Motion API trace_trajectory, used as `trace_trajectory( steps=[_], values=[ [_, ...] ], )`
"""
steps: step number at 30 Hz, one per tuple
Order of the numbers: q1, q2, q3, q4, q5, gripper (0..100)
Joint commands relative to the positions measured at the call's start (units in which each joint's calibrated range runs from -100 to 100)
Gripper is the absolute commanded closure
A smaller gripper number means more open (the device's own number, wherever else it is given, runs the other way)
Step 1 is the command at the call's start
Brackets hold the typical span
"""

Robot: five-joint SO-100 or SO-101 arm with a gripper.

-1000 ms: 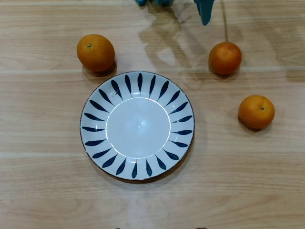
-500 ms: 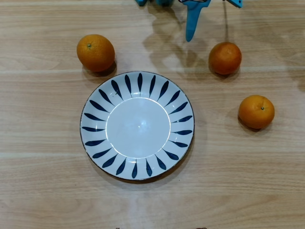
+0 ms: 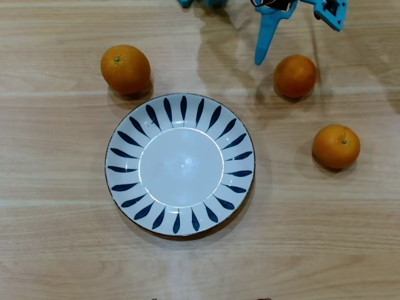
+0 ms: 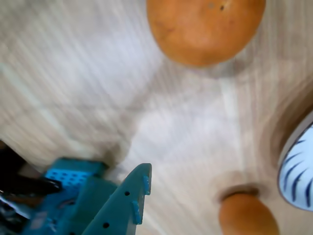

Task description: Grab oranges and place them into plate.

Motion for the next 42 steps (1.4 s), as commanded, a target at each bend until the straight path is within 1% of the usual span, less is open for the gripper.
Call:
trace_trajectory(
  steps=[1,5,8,11,15,23,35,37,40,41,42],
  values=[
    [-2.3,0.9,-3.1,-4.6,-6.5,53],
    [-5.1,3.2,-1.7,-15.3,-11.0,53],
    [-6.8,5.5,0.1,-21.3,-14.6,53],
    [-7.6,7.9,2.1,-27.1,-16.6,53],
    [-7.7,11.4,4.6,-32.5,-18.1,53],
    [-7.7,14.8,8.9,-37.5,-21.0,53],
    [-6.7,17.6,13.7,-47.3,-21.7,54],
    [-6.7,18.2,13.7,-47.9,-22.3,57],
    [-7.1,18.7,13.7,-47.9,-23.0,67],
    [-7.2,18.7,13.7,-47.9,-23.1,69],
    [-7.2,18.8,13.7,-47.8,-23.1,69]
  ],
)
